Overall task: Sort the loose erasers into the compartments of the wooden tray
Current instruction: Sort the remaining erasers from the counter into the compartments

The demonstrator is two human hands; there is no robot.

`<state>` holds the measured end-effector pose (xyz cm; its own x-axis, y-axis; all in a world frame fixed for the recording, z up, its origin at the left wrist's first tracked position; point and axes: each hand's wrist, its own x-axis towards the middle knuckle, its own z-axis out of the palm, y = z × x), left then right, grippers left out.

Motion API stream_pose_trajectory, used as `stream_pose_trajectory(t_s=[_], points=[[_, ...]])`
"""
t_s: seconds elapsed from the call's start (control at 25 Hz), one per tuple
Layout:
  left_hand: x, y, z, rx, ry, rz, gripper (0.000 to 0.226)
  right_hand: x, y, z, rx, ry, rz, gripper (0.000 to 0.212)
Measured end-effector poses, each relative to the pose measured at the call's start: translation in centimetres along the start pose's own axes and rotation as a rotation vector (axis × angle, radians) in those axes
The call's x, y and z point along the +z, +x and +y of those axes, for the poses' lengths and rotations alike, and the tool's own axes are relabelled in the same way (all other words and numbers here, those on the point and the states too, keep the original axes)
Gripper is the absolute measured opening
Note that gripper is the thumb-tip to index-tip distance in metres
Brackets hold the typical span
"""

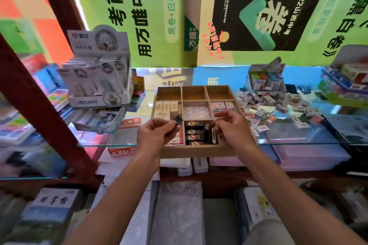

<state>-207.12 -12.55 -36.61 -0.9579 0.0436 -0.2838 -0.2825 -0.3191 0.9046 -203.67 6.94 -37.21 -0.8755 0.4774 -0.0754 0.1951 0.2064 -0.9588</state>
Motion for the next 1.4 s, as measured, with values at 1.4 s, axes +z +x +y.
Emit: stream_pose_trajectory(t_s=[1.4], points=[[0.8,1.5,-1.8,0.202,0.522,-0.136,0.024,1.2,0.9,0.6,-0.605,-0.49,-0.378,0.03]])
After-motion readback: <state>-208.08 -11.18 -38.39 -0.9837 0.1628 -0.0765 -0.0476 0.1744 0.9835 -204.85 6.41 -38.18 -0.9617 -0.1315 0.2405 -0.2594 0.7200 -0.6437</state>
